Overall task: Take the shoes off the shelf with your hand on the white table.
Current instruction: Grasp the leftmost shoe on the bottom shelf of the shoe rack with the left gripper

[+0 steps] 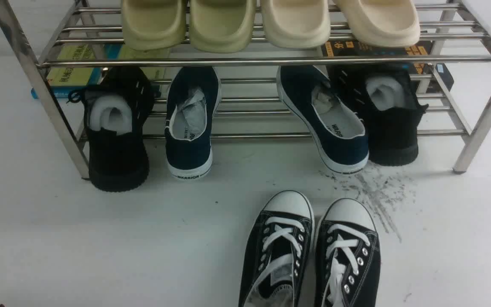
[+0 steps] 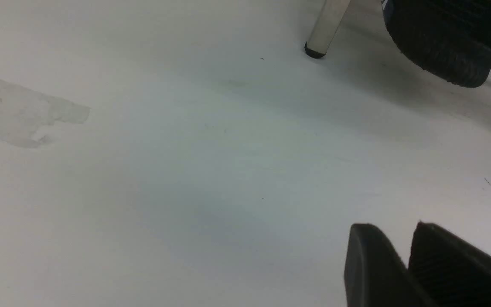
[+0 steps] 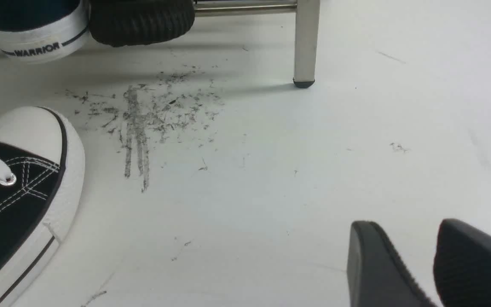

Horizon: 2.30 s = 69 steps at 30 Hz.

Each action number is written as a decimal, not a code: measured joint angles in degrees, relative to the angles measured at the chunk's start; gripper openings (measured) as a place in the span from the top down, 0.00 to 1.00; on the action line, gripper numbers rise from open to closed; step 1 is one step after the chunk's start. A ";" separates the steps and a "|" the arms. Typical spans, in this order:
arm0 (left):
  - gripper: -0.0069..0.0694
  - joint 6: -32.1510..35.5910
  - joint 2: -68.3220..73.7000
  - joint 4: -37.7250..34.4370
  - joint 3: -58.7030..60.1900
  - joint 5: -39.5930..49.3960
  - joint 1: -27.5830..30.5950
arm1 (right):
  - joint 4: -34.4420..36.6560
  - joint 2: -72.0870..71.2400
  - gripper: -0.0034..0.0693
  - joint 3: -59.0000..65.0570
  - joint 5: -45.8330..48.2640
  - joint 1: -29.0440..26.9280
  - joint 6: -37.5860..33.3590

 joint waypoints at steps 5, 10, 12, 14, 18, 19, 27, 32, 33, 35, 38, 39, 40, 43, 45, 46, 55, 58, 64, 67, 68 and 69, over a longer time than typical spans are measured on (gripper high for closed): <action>0.68 0.00 0.00 0.00 0.00 0.00 0.00 | 0.00 0.00 0.63 0.00 0.00 0.00 0.00; 0.67 0.00 0.00 0.00 0.00 0.00 0.00 | 0.00 0.00 0.63 0.00 0.00 0.00 0.00; 0.67 0.00 0.00 0.00 0.00 0.00 0.00 | 0.00 0.00 0.63 0.00 0.00 0.00 0.00; 0.67 0.01 0.00 0.00 0.00 0.00 0.00 | 0.00 0.00 0.63 0.00 0.00 0.00 0.00; 0.67 0.01 0.00 0.00 0.00 0.00 0.00 | 0.00 0.00 0.63 0.00 0.00 0.00 0.00; 0.66 0.01 0.00 0.00 0.00 0.00 0.00 | 0.00 0.00 0.63 0.00 0.00 0.00 0.00; 0.65 0.01 0.00 0.00 0.00 0.00 0.00 | 0.00 0.00 0.63 0.00 0.00 0.00 0.00; 0.65 0.01 0.00 0.00 0.00 0.00 0.00 | 0.00 0.00 0.63 0.00 0.00 0.00 0.00; 0.65 0.01 0.00 0.00 0.00 0.00 0.00 | 0.00 0.00 0.63 0.00 0.00 0.00 0.00; 0.64 0.01 0.00 0.00 0.00 0.00 0.00 | 0.00 0.00 0.63 0.00 0.00 0.00 0.00; 0.64 0.01 0.00 0.00 0.00 0.00 0.00 | 0.00 0.00 0.63 0.00 0.00 0.00 0.00; 0.64 0.01 0.00 0.00 0.00 0.00 0.00 | 0.00 0.00 0.63 0.00 0.00 0.00 0.00; 0.64 0.01 0.00 0.00 0.00 0.00 0.00 | 0.00 0.00 0.63 0.00 0.00 0.00 0.00; 0.63 0.01 0.00 0.00 0.00 -0.01 0.00 | 0.00 0.00 0.63 0.00 0.00 0.00 0.00; 0.63 0.01 0.00 0.00 0.00 -0.01 0.00 | 0.00 0.00 0.63 0.00 0.00 0.00 0.00; 0.63 0.01 0.00 0.00 0.00 -0.01 0.00 | 0.00 0.00 0.63 0.00 0.00 0.00 0.00; 0.62 0.01 0.00 0.00 0.00 -0.01 0.00 | 0.00 0.00 0.63 0.00 0.00 0.00 0.00; 0.61 0.01 0.00 0.00 0.00 -0.01 0.00 | 0.00 0.00 0.63 0.00 0.00 0.00 0.00; 0.60 0.01 0.00 0.24 0.00 -0.20 0.00 | 0.00 0.00 0.63 0.00 0.00 0.00 0.00; 0.60 -1.42 0.00 -0.80 0.00 -0.38 0.00 | 0.00 0.00 0.63 0.00 0.00 0.00 0.00; 0.60 -2.88 0.00 -2.31 0.00 -0.53 0.00 | 0.00 0.00 0.63 0.00 0.00 0.00 0.00; 0.60 -5.95 0.00 -5.90 0.08 -0.94 0.00 | 0.00 0.00 0.63 0.00 0.00 0.00 0.00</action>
